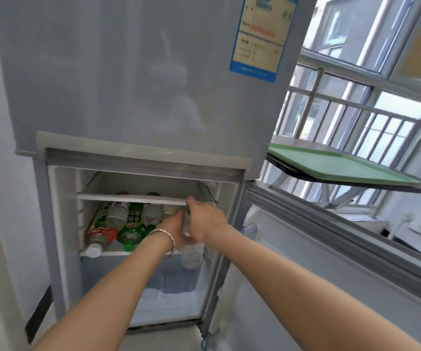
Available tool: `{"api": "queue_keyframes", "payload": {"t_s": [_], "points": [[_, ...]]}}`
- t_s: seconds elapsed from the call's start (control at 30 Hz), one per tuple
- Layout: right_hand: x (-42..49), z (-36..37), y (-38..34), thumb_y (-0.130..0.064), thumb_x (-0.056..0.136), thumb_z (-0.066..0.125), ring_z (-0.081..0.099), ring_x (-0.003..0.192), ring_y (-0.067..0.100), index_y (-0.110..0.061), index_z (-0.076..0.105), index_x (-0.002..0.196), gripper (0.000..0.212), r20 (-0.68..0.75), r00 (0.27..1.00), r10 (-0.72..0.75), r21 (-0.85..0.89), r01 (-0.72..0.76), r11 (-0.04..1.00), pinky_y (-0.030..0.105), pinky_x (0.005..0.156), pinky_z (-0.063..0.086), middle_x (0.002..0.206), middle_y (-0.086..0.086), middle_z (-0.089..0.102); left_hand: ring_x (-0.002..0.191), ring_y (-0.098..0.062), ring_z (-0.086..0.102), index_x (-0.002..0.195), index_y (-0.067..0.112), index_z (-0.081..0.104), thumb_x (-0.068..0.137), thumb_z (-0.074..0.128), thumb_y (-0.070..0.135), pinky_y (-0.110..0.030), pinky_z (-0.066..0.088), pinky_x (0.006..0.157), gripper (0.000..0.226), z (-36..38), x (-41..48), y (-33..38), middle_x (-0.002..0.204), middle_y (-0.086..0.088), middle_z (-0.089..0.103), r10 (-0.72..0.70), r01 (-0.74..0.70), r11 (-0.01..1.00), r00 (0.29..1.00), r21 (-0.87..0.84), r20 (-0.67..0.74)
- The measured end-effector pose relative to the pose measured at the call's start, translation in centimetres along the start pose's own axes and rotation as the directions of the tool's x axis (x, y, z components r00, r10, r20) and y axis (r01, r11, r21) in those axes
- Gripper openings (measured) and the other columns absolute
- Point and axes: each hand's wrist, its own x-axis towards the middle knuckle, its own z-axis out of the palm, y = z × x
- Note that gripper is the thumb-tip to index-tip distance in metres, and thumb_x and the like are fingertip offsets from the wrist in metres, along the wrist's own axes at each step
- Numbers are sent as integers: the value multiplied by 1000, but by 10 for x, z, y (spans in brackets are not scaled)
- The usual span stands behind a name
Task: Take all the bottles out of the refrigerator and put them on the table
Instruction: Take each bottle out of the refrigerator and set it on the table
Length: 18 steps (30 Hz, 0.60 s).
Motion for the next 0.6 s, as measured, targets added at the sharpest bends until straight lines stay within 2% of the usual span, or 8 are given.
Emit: {"api": "queue_keyframes", "payload": {"t_s": [0.07,0.17,0.23,0.3,0.37,0.43,0.5,0.6], "points": [[-13,-23,-1,-18,87,56,60,103,38,-11,40,129,46,77,997,-1,38,-2,999,36,71,42,116,20,63,111,-19,53,131,16,42,82,65,36,-25,40,93,58,-8,-11,10,123,-1,56,43,-44,999,998,4,37],[-27,-57,3,-19,90,57,60,103,36,-10,31,137,55,209,977,37,187,-77,979,39,79,49,124,19,59,96,-17,61,113,14,56,69,81,32,-23,46,83,53,-21,-20,20,104,2,65,71,-67,986,997,-150,18],[-39,-83,9,-16,88,59,60,89,29,-7,29,135,57,262,963,63,324,-149,934,35,65,48,115,18,58,87,-16,61,96,13,55,67,82,34,-23,48,77,45,-37,-32,30,94,2,65,75,-72,972,997,-224,4],[-51,-103,20,-11,80,62,60,80,29,-5,46,115,40,362,928,89,388,-236,891,29,57,48,100,16,58,74,-18,55,91,14,56,64,81,38,-24,46,64,43,-61,-48,46,86,3,61,82,-98,964,994,-245,-75],[-64,-113,31,-15,77,68,65,104,38,-3,58,113,40,473,875,103,391,-313,866,34,78,58,113,23,62,74,-16,57,98,16,63,63,80,43,-26,45,63,48,-91,-65,66,86,3,64,143,-182,957,974,-225,-177],[-76,-120,40,-18,76,77,50,130,37,-17,48,138,68,529,846,62,453,-343,823,39,99,51,140,17,53,83,-15,61,104,16,64,62,81,45,-27,47,69,54,-119,-79,89,92,3,66,206,-267,931,947,-248,-246],[-89,-132,42,-16,77,80,46,134,29,-26,32,148,86,495,869,2,565,-324,759,35,101,47,146,4,48,91,-15,60,115,17,61,63,81,46,-28,48,78,63,-140,-86,113,102,2,65,233,-325,893,925,-312,-299],[-102,-161,57,-6,80,75,59,117,20,-21,47,136,65,331,944,-19,677,-223,702,30,96,51,129,0,60,79,-11,57,122,17,56,66,78,48,-26,48,71,68,-165,-93,152,92,6,61,288,-430,832,874,-350,-391]]}}
